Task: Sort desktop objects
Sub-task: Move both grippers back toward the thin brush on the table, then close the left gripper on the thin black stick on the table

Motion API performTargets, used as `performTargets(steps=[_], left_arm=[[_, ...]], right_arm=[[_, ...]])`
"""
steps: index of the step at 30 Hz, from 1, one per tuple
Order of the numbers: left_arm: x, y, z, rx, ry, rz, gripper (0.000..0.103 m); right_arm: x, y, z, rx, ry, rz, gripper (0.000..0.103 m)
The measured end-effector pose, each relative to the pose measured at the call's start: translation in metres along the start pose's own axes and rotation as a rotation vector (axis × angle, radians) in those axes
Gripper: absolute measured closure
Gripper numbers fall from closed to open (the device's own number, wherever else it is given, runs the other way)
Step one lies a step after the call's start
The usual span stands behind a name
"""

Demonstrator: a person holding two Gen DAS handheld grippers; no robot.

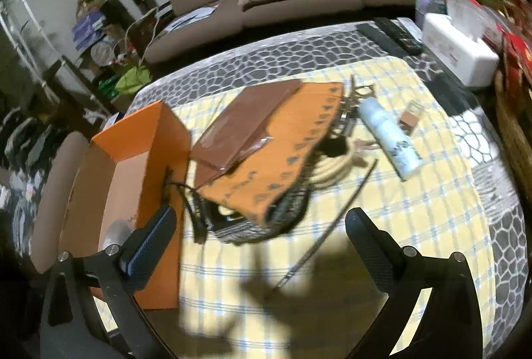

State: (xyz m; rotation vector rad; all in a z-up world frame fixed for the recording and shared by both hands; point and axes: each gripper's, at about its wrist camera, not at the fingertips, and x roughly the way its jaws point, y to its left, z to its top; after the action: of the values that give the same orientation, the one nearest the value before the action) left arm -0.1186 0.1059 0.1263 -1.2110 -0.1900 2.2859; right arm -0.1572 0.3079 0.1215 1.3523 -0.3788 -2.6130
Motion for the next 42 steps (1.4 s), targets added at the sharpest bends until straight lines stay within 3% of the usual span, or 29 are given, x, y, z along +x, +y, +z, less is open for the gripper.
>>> performTargets(steps=[13, 20, 24, 26, 29, 31, 35, 36, 42], left_arm=[[0.055, -0.059, -0.024, 0.213, 0.039, 0.062, 0.001], [0.093, -0.063, -0.033, 0.248, 0.065, 0.091, 0.013], [0.115, -0.062, -0.038, 0.263, 0.091, 0.107, 0.037], [0.124, -0.06, -0.042, 0.267, 0.113, 0.122, 0.039], [0.136, -0.06, -0.047, 0.274, 0.149, 0.127, 0.053], [0.143, -0.06, -0.052, 0.284, 0.178, 0.131, 0.067], [0.143, -0.061, -0.054, 0.293, 0.169, 0.152, 0.08], [0.142, -0.059, -0.054, 0.285, 0.17, 0.15, 0.095], [0.137, -0.056, -0.052, 0.241, 0.169, 0.125, 0.098]], right_arm=[[-0.008, -0.065, -0.003, 0.121, 0.024, -0.02, 0.001], [-0.011, -0.08, -0.007, 0.129, 0.038, -0.012, 0.015], [-0.012, -0.087, -0.01, 0.131, 0.044, -0.008, 0.02], [-0.012, -0.089, -0.011, 0.129, 0.048, -0.011, 0.02], [-0.011, -0.093, -0.013, 0.134, 0.056, -0.012, 0.022], [-0.009, -0.095, -0.014, 0.14, 0.064, -0.01, 0.023], [-0.004, -0.095, -0.016, 0.143, 0.082, 0.004, 0.023], [-0.002, -0.094, -0.017, 0.145, 0.088, 0.009, 0.023], [0.014, -0.091, -0.024, 0.154, 0.141, 0.032, 0.024]])
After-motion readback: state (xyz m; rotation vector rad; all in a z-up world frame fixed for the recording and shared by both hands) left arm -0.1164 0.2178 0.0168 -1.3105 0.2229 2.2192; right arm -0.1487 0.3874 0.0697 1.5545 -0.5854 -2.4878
